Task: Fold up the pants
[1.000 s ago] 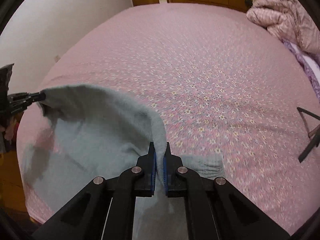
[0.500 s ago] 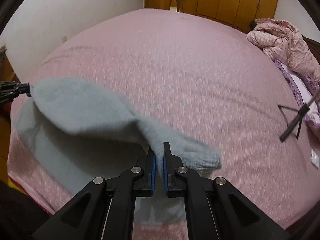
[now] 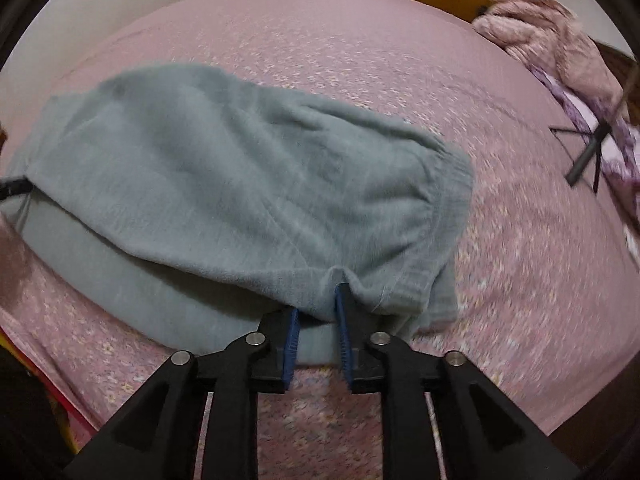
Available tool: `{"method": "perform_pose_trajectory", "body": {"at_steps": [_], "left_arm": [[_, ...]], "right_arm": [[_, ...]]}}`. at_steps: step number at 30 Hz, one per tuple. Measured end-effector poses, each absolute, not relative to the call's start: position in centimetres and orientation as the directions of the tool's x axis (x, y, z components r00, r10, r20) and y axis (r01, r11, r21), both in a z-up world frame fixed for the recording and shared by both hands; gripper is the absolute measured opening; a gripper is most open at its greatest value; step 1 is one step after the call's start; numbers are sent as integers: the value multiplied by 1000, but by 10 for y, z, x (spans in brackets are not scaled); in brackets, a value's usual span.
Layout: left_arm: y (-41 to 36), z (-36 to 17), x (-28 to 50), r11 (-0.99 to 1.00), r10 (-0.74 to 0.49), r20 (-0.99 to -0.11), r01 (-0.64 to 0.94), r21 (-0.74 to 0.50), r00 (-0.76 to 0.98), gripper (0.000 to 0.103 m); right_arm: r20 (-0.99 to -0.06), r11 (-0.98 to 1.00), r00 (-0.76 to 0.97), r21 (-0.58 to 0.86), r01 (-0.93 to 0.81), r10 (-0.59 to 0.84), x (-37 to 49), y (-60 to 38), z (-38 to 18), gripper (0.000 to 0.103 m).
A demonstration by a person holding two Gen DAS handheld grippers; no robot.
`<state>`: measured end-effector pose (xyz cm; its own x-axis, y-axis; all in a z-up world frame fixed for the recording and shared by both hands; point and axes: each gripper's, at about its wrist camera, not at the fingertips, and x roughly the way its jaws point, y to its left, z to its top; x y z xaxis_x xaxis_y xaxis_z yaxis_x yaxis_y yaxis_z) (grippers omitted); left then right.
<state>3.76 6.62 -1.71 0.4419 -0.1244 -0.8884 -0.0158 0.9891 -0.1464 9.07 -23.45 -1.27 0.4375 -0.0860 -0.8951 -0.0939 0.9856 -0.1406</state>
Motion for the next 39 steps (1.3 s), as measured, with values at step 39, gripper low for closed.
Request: {"method": "perform_pose_trajectory", "body": {"at_steps": [39], "left_arm": [[108, -23, 85, 908, -141, -870, -289, -304, 472, 45]], "right_arm": [[-815, 807, 547, 447, 386, 190, 78, -321, -14, 42]]}}
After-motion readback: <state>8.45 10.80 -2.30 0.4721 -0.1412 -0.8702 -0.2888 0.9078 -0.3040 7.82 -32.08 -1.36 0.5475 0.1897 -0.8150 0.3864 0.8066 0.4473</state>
